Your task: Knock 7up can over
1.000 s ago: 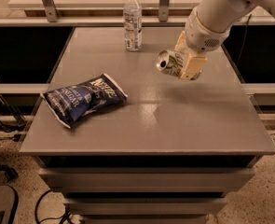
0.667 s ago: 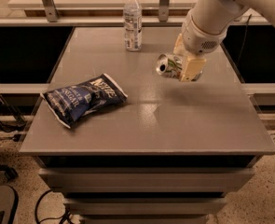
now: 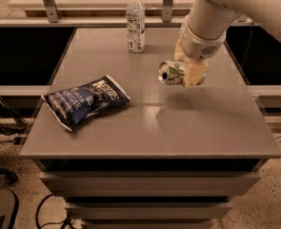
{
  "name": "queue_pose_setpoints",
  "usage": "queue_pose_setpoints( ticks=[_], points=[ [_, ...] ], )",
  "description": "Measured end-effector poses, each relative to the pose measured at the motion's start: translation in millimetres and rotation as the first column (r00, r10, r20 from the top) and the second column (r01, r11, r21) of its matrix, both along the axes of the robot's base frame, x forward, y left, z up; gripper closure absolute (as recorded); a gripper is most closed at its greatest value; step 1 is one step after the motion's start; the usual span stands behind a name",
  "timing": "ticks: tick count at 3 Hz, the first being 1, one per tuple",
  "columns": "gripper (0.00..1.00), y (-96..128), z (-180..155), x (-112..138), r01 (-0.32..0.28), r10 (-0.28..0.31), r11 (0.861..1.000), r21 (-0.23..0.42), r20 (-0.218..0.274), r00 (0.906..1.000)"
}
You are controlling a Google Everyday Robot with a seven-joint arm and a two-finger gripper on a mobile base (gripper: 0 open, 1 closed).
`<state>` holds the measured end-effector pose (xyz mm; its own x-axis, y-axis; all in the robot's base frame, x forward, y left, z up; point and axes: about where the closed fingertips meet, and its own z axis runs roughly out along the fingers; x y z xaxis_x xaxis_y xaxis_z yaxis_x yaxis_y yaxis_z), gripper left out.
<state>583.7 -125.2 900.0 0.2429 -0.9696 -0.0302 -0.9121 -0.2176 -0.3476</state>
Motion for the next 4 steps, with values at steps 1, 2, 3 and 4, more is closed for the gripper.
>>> queue_pose_setpoints(
  ticks=[1, 2, 3, 4],
  points=[
    [1.0, 4.2, -2.6, -6.3, -0.03, 0.029, 0.999, -0.028, -0.007, 0.9995],
    [1.0, 9.4, -4.6, -13.5, -0.06, 0.059, 0.997, -0.048, -0.015, 0.9981],
    [1.0, 15.8, -8.4, -20.5, -0.093, 0.091, 0.994, -0.064, -0.031, 0.9954],
    [1.0, 21.0, -12.6, -26.2, -0.121, 0.118, 0.989, -0.082, -0.045, 0.992]
  ],
)
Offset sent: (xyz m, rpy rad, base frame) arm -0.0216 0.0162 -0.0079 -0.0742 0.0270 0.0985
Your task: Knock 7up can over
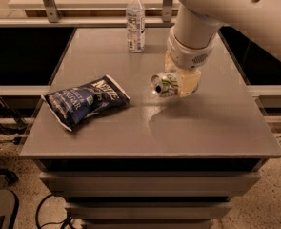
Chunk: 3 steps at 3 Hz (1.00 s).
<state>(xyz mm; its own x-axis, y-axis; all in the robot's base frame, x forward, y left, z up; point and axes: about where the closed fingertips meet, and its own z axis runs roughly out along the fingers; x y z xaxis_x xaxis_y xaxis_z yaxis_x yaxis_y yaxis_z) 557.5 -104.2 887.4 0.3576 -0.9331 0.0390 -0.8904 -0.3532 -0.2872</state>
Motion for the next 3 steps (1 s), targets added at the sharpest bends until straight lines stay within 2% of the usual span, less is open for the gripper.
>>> queue_pose_setpoints(
  ticks=[3],
  points=[
    [1.0, 13.9, -15.8, -10.0, -0.057, 0.055, 0.997, -0.053, -0.037, 0.9978]
  ],
)
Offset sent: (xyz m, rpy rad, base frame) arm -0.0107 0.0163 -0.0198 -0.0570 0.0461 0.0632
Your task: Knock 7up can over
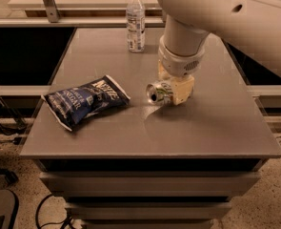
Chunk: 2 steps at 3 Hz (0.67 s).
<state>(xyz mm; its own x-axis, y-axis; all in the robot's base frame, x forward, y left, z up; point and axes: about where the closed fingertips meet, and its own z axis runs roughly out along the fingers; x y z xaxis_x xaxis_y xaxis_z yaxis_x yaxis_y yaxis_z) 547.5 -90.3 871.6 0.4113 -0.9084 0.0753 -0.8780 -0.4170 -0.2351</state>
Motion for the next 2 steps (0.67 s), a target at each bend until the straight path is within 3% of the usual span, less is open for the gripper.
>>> queue_pose_setpoints(
  ticks=[2],
  points=[
    [0.59, 4.5, -2.9, -1.4, -0.015, 0.014, 1.0, -0.019, -0.019, 0.9997]
  ],
)
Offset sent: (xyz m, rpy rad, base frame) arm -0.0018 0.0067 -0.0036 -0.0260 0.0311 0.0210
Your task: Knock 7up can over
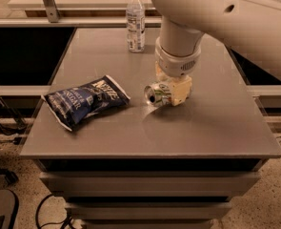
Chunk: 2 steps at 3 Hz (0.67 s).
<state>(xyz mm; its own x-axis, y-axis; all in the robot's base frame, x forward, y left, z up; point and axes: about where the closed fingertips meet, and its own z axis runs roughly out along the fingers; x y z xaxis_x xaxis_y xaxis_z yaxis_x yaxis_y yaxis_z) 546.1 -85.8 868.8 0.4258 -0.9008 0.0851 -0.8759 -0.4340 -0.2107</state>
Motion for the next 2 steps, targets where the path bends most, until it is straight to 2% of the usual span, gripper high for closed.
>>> queue_pose_setpoints(
  ticks=[2],
  points=[
    [0.12, 3.0, -0.4, -1.3, -0.009, 0.009, 1.0, 0.0, -0.013, 0.9999]
  ],
)
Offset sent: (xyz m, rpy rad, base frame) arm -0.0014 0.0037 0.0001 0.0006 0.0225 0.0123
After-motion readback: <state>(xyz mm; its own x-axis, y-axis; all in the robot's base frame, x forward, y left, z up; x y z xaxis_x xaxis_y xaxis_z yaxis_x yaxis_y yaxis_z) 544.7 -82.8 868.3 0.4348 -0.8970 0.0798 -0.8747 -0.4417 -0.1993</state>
